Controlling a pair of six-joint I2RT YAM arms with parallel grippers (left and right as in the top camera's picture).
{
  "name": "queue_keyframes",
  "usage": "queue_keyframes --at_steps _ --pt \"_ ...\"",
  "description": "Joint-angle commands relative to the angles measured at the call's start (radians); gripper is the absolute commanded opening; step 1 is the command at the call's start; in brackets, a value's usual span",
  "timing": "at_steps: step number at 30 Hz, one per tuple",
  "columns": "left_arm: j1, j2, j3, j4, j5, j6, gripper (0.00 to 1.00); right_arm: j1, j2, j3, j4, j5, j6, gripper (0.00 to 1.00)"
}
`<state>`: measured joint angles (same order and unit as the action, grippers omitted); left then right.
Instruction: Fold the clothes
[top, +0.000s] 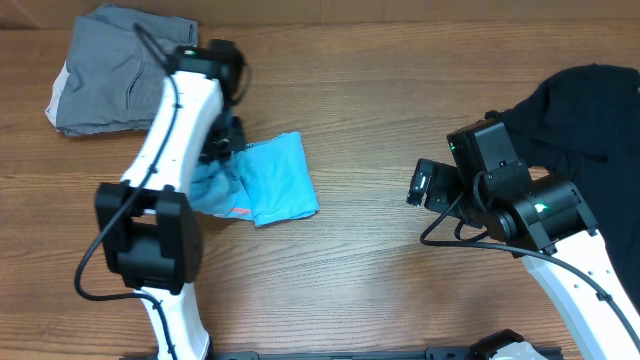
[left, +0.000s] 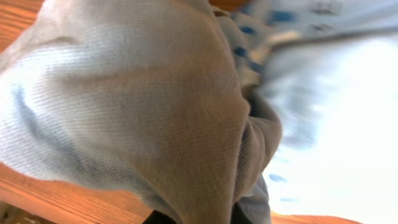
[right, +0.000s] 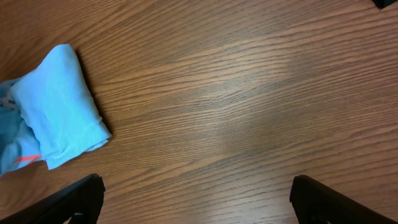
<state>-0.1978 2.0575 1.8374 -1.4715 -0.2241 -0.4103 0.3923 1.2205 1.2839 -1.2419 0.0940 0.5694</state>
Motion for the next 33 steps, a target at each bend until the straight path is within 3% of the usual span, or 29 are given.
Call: queue_keyframes --at_steps 1,5,11,13,15,19,21,28,33 --pt "-0.077 0.002 0.024 -0.005 -0.018 -0.017 0.04 -0.002 0.001 0.006 0.006 0.010 0.004 1.00" --pt "-0.158 0.002 0.024 0.019 -0.010 -0.017 0.08 -0.002 0.001 0.006 0.006 0.010 0.004 1.00" --pt "-0.229 0.002 0.018 0.064 -0.005 -0.018 0.22 -0.002 0.001 0.006 0.006 0.010 0.004 1.00" --pt "-0.232 0.003 0.015 0.078 0.018 -0.021 0.28 -0.002 0.001 0.006 0.006 0.010 0.004 1.00" --pt "-0.232 0.008 0.015 0.089 0.044 -0.021 0.43 -0.002 0.001 0.006 0.006 0.010 0.004 1.00" --pt "-0.232 0.016 0.015 0.131 0.094 -0.019 0.45 -0.002 0.001 0.006 0.006 0.010 0.004 1.00" --pt "-0.232 0.016 0.015 0.159 0.125 -0.015 0.56 -0.002 0.001 0.006 0.006 0.010 0.004 1.00" --pt "-0.234 0.009 0.022 0.213 0.170 -0.010 0.56 -0.002 0.001 0.006 0.006 0.010 0.004 1.00" --pt "-0.190 -0.006 0.056 0.153 0.125 -0.074 0.63 -0.002 0.001 0.006 0.006 0.010 0.004 1.00"
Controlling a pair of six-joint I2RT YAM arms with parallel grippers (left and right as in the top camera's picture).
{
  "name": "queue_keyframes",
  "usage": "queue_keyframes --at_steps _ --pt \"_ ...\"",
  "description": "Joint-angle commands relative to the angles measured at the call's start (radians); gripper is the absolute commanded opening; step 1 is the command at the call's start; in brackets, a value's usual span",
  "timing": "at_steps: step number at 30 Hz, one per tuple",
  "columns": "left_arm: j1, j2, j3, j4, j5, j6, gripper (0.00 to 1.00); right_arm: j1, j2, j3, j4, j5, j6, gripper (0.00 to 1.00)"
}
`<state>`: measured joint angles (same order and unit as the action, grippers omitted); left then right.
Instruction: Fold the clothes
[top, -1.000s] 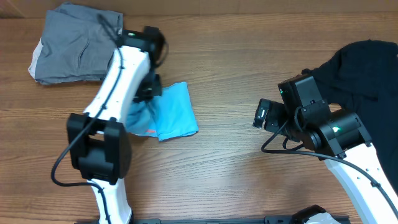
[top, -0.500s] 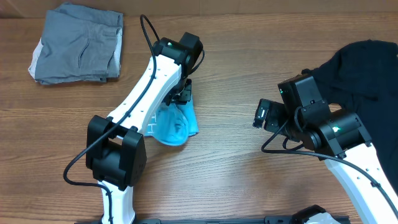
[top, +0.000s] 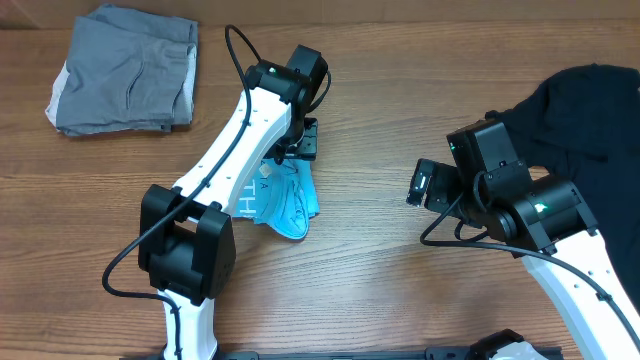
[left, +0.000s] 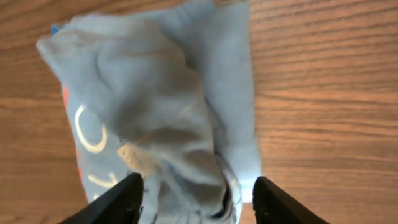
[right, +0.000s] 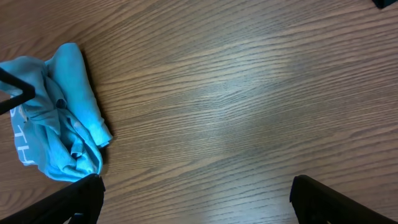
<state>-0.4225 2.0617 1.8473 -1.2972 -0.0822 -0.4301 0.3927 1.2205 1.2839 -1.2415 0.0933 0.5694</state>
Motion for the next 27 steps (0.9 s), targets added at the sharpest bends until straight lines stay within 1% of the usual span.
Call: queue_keyframes --at_steps 1,3,7,9,13,18,21,27 --pt "0.049 -0.012 0.051 -0.037 -0.018 -0.062 0.66 -0.002 0.001 0.006 0.005 0.011 0.004 1.00" --pt "0.091 -0.012 0.052 -0.079 0.018 -0.073 0.65 -0.002 0.001 0.006 0.005 0.011 0.004 1.00" --pt "0.156 -0.008 0.033 -0.113 0.130 -0.056 0.54 -0.002 0.001 0.006 0.005 0.011 0.004 1.00" --pt "0.164 -0.008 0.021 -0.103 0.162 -0.041 0.52 -0.002 0.001 0.006 0.005 0.011 0.004 1.00" --pt "0.151 -0.008 0.009 -0.064 0.189 -0.042 0.52 -0.002 0.001 0.006 0.005 0.011 0.004 1.00" --pt "0.136 0.000 0.005 -0.021 0.230 -0.072 0.52 -0.002 0.001 0.006 0.005 0.011 0.004 1.00" --pt "0.132 0.015 0.005 -0.016 0.245 -0.098 0.52 -0.002 0.001 0.006 0.005 0.010 0.004 1.00" --pt "0.126 0.068 0.005 -0.020 0.285 -0.107 0.51 -0.002 0.001 0.006 0.005 0.010 0.004 1.00"
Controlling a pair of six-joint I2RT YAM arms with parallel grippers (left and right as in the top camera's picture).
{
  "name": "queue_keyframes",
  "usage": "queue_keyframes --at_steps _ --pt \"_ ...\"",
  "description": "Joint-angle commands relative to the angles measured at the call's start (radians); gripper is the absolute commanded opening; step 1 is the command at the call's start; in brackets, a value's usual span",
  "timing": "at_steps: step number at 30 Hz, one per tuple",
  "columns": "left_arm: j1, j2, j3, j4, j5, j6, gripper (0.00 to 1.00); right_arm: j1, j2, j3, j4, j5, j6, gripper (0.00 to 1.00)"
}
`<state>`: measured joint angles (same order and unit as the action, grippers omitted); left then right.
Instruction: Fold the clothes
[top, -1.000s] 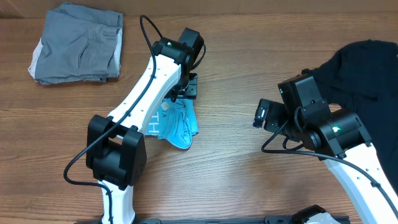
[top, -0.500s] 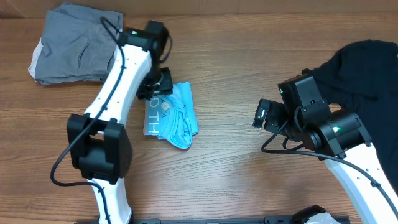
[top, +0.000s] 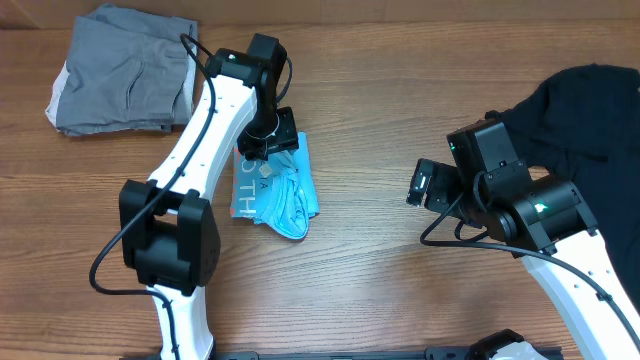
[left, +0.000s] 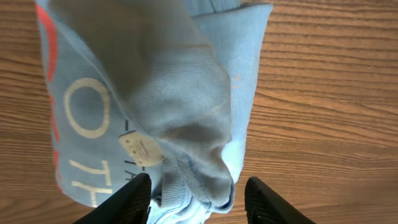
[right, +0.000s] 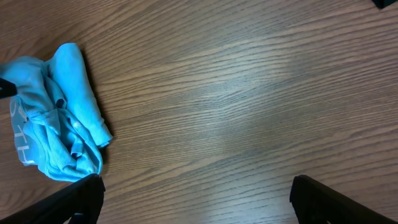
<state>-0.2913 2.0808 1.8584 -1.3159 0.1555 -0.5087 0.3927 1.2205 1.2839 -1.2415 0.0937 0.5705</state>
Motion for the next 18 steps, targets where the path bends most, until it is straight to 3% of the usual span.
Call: queue_keyframes --at_steps 1,7,14,18 --pt "-0.006 0.060 -0.006 -0.003 0.053 -0.030 0.50 -0.002 0.001 0.006 0.005 0.010 0.003 1.00" --pt "-0.006 0.100 -0.006 -0.006 0.054 -0.031 0.47 -0.002 0.001 0.006 0.005 0.010 0.003 1.00" --pt "-0.006 0.099 -0.002 0.011 0.036 -0.031 0.33 -0.002 0.001 0.006 0.005 0.010 0.003 1.00" --pt "-0.006 0.097 0.001 0.006 0.036 -0.031 0.30 -0.002 0.001 0.006 0.005 0.010 0.003 1.00"
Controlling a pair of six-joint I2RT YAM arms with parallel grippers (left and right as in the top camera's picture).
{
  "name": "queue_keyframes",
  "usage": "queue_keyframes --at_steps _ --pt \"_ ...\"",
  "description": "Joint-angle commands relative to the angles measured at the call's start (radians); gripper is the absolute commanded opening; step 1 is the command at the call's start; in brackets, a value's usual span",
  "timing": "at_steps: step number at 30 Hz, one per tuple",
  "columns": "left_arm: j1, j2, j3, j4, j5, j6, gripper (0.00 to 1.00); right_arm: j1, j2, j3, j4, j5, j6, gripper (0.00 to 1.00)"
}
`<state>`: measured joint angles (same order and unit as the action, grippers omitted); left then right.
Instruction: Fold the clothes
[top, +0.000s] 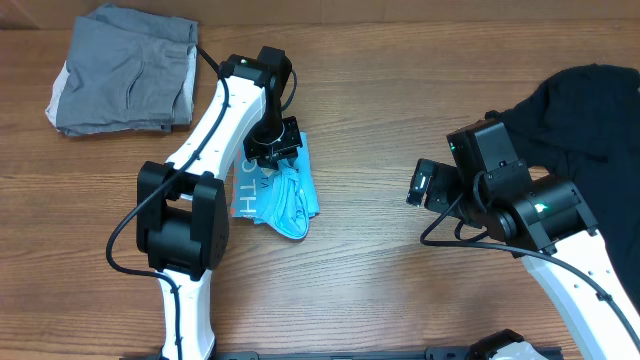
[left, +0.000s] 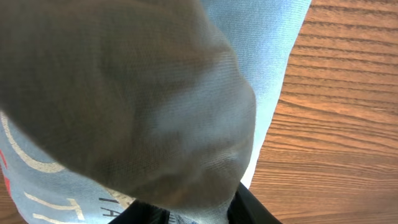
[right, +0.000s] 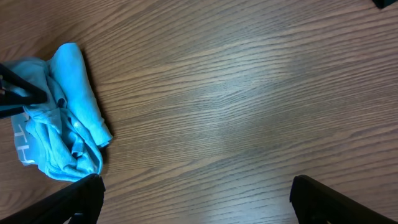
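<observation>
A light blue shirt (top: 285, 195) with pale lettering lies crumpled in a narrow bundle left of the table's middle. It shows at the left edge of the right wrist view as the blue shirt (right: 62, 124). My left gripper (top: 275, 150) is at the bundle's far end. In the left wrist view the shirt cloth (left: 124, 93) fills most of the frame, and the left gripper (left: 196, 214) is shut on a bunch of it. My right gripper (top: 418, 186) hovers open over bare wood, right of centre; its fingertips (right: 81, 199) hold nothing.
A folded grey garment (top: 125, 70) lies at the far left corner. A black garment (top: 590, 110) is spread at the far right, behind the right arm. The wooden table (top: 380, 80) runs between them.
My left gripper stood open just over the shirt's far end; now its fingers have closed on a bunch of the blue cloth, which sits closer to the camera. The right arm has not moved.
First my left gripper held cloth at the left side of the shirt, which lay wider and flatter. Then the shirt lay in a narrower crumpled bundle with lettering showing, the gripper open above its far end. It stayed open there, and now grips the cloth again.
</observation>
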<state>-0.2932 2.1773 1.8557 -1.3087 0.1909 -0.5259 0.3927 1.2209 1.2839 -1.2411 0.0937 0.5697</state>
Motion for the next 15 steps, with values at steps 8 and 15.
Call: queue_keyframes --at_steps 8,15 --pt "-0.010 -0.001 0.051 -0.048 -0.063 -0.014 0.28 -0.002 0.001 0.006 0.005 0.010 0.004 1.00" --pt "-0.045 -0.001 0.074 -0.024 -0.069 -0.013 0.29 -0.002 0.001 0.006 0.005 0.010 0.004 1.00"
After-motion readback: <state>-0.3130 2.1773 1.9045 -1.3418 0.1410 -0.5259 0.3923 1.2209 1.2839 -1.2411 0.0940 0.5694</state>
